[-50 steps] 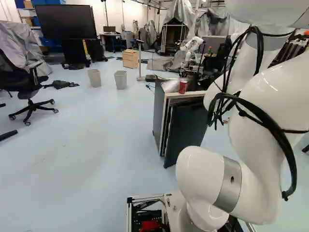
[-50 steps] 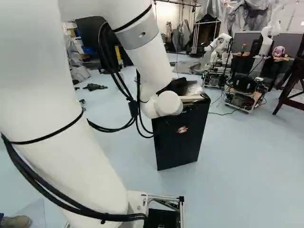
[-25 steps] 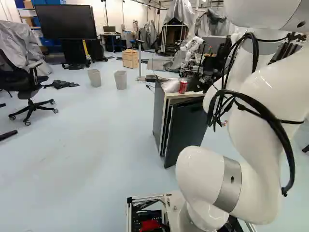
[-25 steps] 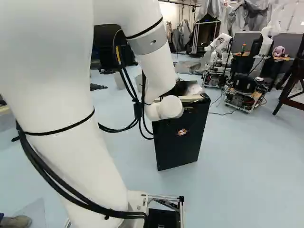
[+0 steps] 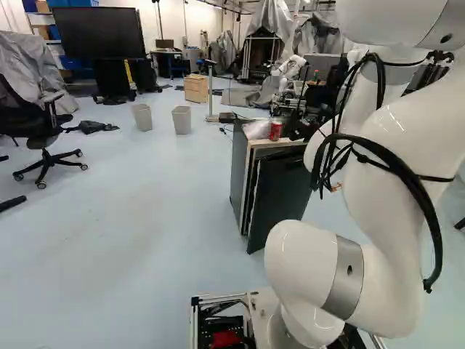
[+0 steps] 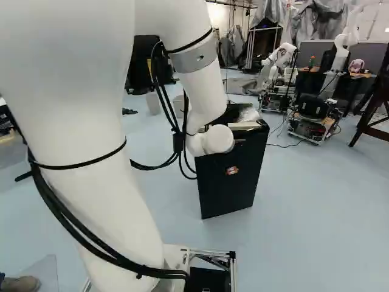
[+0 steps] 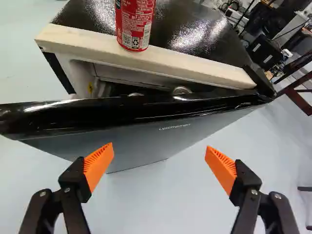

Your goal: Grab a drink from the fridge

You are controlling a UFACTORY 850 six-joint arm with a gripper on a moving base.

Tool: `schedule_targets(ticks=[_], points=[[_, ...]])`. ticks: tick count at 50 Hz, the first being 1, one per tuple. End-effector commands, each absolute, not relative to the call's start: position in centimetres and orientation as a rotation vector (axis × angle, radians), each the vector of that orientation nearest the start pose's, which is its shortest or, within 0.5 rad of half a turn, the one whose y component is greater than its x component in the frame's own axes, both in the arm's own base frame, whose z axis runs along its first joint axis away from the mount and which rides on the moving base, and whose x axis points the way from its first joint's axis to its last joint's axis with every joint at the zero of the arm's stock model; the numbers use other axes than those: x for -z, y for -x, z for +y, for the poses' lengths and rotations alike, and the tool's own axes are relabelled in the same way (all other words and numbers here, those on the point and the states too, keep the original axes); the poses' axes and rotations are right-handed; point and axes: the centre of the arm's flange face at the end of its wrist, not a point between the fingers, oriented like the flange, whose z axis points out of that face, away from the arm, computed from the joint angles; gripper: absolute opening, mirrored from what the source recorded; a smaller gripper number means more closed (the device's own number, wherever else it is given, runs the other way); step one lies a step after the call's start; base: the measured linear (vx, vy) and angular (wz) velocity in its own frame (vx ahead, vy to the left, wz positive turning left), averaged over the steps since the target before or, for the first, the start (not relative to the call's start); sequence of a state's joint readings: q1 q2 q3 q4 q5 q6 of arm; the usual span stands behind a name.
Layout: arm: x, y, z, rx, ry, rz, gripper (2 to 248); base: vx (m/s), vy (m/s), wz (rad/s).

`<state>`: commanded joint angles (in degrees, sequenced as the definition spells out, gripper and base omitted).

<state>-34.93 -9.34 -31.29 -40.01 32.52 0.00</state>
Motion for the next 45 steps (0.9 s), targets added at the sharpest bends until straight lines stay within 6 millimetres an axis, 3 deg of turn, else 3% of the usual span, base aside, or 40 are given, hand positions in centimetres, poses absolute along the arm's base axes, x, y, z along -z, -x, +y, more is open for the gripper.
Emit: schedule_targets(ticks=[45], points=[[-35.3,-39.3,-20.6,1.415,2.985,-0.333,247,0.000,0.000,0.000]])
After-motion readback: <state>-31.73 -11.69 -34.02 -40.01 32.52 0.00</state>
